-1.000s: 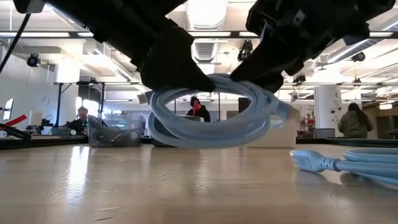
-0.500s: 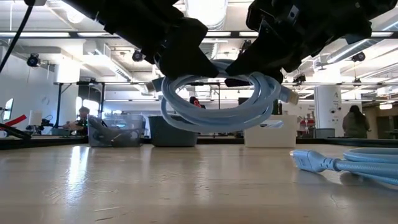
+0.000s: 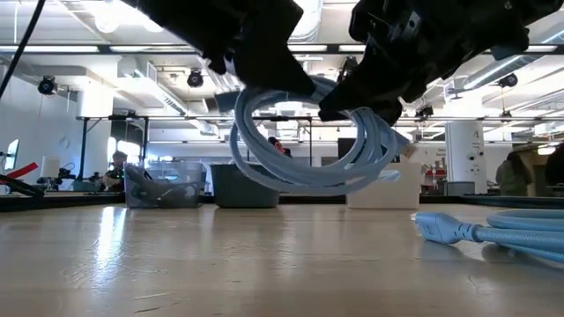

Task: Sort HDMI cables
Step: Put the left light blue HDMI cable into the white bin

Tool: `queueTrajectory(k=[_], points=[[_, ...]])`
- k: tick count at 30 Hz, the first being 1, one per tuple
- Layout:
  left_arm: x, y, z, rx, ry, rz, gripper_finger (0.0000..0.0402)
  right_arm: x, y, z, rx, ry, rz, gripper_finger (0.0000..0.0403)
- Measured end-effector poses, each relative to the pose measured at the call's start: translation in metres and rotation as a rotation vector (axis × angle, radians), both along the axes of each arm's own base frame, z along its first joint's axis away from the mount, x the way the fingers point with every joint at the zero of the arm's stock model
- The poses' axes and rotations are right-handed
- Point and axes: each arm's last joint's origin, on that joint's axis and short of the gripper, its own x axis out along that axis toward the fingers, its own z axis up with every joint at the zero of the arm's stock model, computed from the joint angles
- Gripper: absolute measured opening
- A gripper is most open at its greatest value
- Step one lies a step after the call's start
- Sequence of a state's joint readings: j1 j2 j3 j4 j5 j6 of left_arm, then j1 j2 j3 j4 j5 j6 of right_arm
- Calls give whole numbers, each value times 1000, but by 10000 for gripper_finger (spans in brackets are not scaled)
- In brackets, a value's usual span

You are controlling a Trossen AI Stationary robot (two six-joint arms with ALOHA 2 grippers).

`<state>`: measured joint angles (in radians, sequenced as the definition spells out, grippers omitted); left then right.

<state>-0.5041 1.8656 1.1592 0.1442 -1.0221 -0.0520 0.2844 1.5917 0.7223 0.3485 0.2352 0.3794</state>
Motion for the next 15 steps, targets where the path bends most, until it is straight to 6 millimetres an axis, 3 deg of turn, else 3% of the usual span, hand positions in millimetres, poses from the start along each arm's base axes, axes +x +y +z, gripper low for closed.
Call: queueTrajectory(k=[4,7,15], points=[[5,-3,11,13,4,-18,92,0,0,1,2,-6,-4,56],[5,-3,16,27,31,-22,108,1,-6,0,-32,-10,-100,55],[3,-1,12,31,64,-10,180,6,-41,5,-74,-50,-379,57]])
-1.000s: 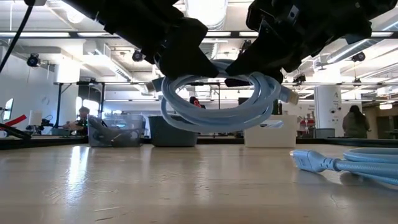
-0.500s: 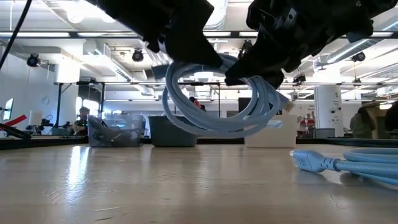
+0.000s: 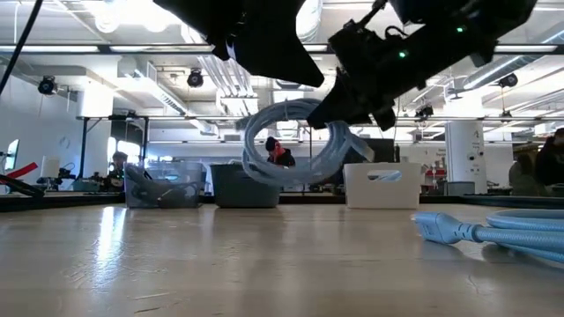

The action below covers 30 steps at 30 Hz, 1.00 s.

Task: Sort HDMI cables
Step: Put the left light blue HDMI cable into the white bin

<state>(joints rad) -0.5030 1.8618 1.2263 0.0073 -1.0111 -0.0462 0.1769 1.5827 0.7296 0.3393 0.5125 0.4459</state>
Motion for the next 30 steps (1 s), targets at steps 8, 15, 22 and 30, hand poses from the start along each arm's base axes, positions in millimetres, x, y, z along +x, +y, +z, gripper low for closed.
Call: queueTrajectory(k=[8,15,22,30], points=[[-1,-1,0,-10,-8,3,193,-21,-43,43,-249,14,-340,58],[-2,-4,-1,-56,-18,-11,193,-60,-64,57,-362,88,-653,60],[-1,-3,-1,-59,-22,-10,193,-80,-95,45,-254,30,-804,64],[-1,-3,-1,-75,-33,-3,193,-85,-133,14,-89,84,-844,65]])
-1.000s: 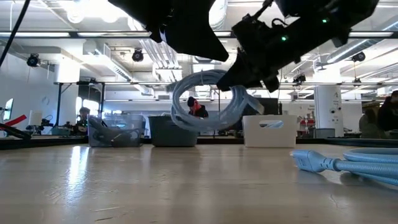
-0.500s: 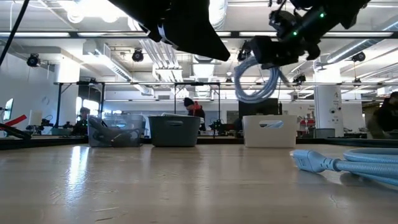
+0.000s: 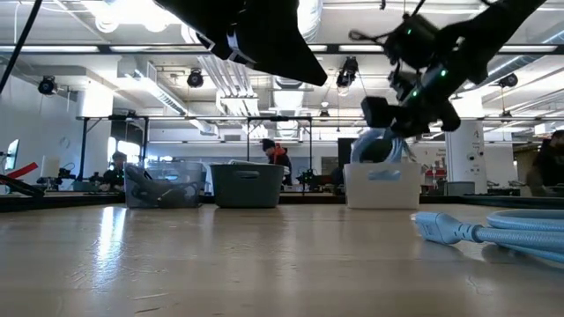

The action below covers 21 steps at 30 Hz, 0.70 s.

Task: Sort HDMI cables
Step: Put the left light blue HDMI cable into the white bin

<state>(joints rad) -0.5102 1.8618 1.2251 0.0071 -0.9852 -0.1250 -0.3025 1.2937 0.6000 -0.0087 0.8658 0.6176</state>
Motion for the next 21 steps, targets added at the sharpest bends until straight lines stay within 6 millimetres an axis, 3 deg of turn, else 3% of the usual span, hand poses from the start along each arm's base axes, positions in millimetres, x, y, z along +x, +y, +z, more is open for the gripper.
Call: queueTrajectory(k=[8,21], points=[[0,0,0,-14,-9,5,193,9,-21,-28,127,0,2,68],[0,0,0,-45,-28,18,193,10,-24,-19,77,71,25,142]])
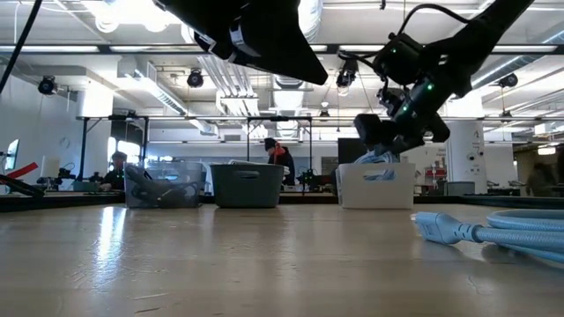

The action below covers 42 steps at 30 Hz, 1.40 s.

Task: Sort HDMI cables
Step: Put the left light blue HDMI cable into the white bin, then put the light blue HDMI cable into the white bin

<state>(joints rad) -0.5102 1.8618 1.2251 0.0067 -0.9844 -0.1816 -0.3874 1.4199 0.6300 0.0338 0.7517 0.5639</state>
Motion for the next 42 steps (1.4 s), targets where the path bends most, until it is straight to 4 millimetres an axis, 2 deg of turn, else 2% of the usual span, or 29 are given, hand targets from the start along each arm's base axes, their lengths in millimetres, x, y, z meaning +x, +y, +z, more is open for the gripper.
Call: queueTrajectory(k=[10,17,21,27,30,33,39,42], points=[[0,0,0,-24,-15,10,193,-4,4,16,-81,125,120,179],[0,0,0,-53,-30,16,193,1,20,33,-122,74,269,178],[4,-1,1,-175,-60,-40,193,7,30,38,-127,44,406,168],[19,4,2,-403,-70,-258,193,15,39,34,-17,-16,671,164],[30,8,-4,-469,-87,-338,193,17,44,34,21,-48,758,164],[42,12,-13,-510,-109,-414,193,18,46,35,21,-52,769,164],[66,22,-36,-487,-66,-404,193,19,52,34,34,-54,781,164],[71,23,-51,-501,-18,-431,193,19,56,33,36,-51,796,164]])
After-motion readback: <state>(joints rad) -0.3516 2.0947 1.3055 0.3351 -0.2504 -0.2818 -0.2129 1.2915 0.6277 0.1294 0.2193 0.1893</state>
